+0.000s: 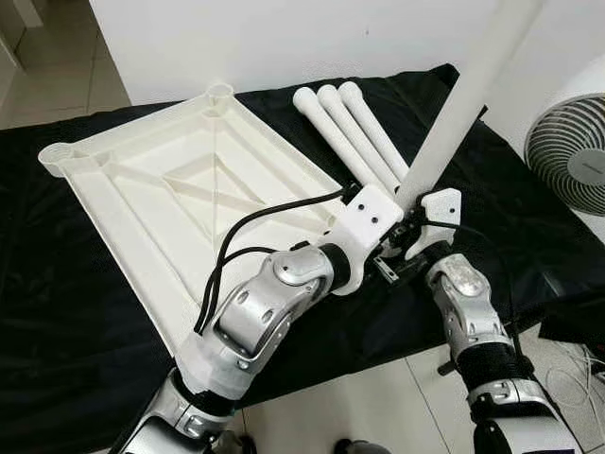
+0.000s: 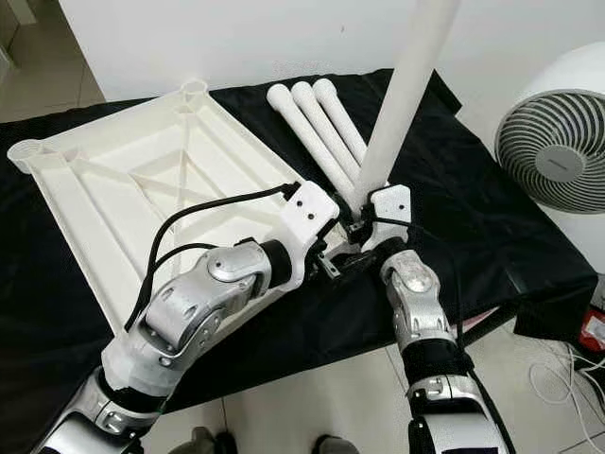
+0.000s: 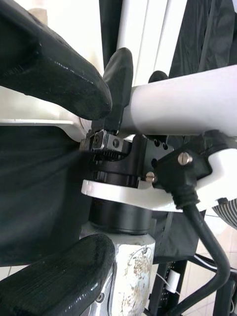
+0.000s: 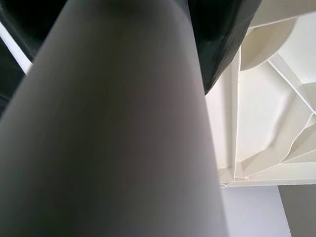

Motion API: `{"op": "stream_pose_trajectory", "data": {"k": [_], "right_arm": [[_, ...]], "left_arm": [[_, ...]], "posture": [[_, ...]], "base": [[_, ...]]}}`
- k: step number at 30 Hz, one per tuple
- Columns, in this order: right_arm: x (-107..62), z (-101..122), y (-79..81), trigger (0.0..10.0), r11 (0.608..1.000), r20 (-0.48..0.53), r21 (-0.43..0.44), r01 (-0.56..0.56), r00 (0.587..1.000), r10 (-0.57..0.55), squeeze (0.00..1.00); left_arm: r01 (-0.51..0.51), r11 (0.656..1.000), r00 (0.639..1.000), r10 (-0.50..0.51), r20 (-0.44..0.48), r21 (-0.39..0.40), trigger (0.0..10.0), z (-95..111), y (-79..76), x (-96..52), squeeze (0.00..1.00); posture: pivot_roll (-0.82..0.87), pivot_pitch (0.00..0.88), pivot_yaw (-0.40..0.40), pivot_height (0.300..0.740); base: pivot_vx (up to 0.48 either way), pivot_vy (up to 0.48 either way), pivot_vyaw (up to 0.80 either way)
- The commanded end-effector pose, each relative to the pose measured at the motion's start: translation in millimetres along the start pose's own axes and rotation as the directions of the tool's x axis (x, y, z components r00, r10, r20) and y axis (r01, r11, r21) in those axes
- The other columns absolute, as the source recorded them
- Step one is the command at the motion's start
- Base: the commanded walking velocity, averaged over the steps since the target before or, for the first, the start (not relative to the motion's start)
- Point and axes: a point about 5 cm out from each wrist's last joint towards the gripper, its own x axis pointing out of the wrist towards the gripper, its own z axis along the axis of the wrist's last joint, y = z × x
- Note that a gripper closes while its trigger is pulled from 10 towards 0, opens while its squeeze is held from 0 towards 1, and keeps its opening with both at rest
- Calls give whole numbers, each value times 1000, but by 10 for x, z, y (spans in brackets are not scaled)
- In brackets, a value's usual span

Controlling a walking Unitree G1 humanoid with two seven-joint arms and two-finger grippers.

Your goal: Building children table

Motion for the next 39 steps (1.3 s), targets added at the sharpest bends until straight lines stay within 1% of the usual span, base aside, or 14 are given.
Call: {"op": "stream_pose_trajectory", "data": {"k": [1,9,20,21,23,24,27,30,32,33,34,35,36,39], "right_arm": [[-241,-576,23,10000,998,-316,62,31,949,-10,0],[-201,-564,17,10000,996,-347,87,34,938,-2,0],[-119,-454,-72,10000,994,-386,103,45,923,-2,0],[-116,-448,-88,10000,996,-387,79,48,922,-13,0],[-116,-448,-88,10000,996,-387,79,48,922,-13,0],[-124,-445,-90,10000,998,-376,41,51,926,-32,0],[-144,-454,-66,10000,998,-358,31,55,933,-40,0],[-155,-454,-12,10000,993,-327,58,99,942,-74,0],[-149,-448,29,10000,963,-294,89,255,930,-219,0],[-149,-448,29,10000,963,-294,89,255,930,-219,0],[-151,-454,44,10000,946,-294,94,310,917,-272,0],[-151,-454,44,10000,946,-294,94,310,917,-272,0],[-157,-462,68,10000,918,-290,93,386,893,-345,0],[-161,-481,171,10000,851,-295,77,520,827,-479,0]], "left_arm": [[-4,1000,1000,4,-6,4,10000,-7,3,4,0],[-9,1000,1000,9,-4,1,10000,-5,9,3,0],[-3,1000,1000,3,-2,-1,10000,-4,-13,10,0],[-2,1000,1000,2,-2,-2,10000,-4,-15,12,0],[-2,1000,1000,2,-2,-2,10000,-4,-15,12,0],[-1,1000,1000,1,-2,-2,10000,-4,-19,13,0],[-1,1000,1000,1,-2,-2,10000,-5,-22,13,0],[-3,1000,1000,3,-2,-4,10000,-9,-22,11,0],[5,1000,1000,-5,-2,-6,10000,-11,-29,9,0],[5,1000,1000,-5,-2,-6,10000,-11,-29,9,0],[8,1000,1000,-8,-2,-5,10000,-12,-33,7,0],[8,1000,1000,-8,-2,-5,10000,-12,-33,7,0],[13,1000,1000,-13,-2,-5,10000,-14,-39,8,0],[22,1000,1000,-22,1,-7,10000,-15,-50,1,0]], "posture": [[-98,130,57,740],[-98,130,57,740],[-101,128,53,740],[-101,128,53,740],[-101,128,53,740],[-99,130,49,740],[-99,130,49,740],[-99,130,49,740],[-101,129,46,740],[-101,129,46,740],[-101,129,46,740],[-101,129,46,740],[-98,125,44,740],[-98,122,42,740]], "base": [[0,0,0],[0,0,0],[0,0,0],[0,0,0],[0,0,0],[0,0,0],[0,0,0],[0,0,0],[0,0,0],[0,0,0],[0,0,0],[0,0,0],[0,0,0],[0,0,0]]}}
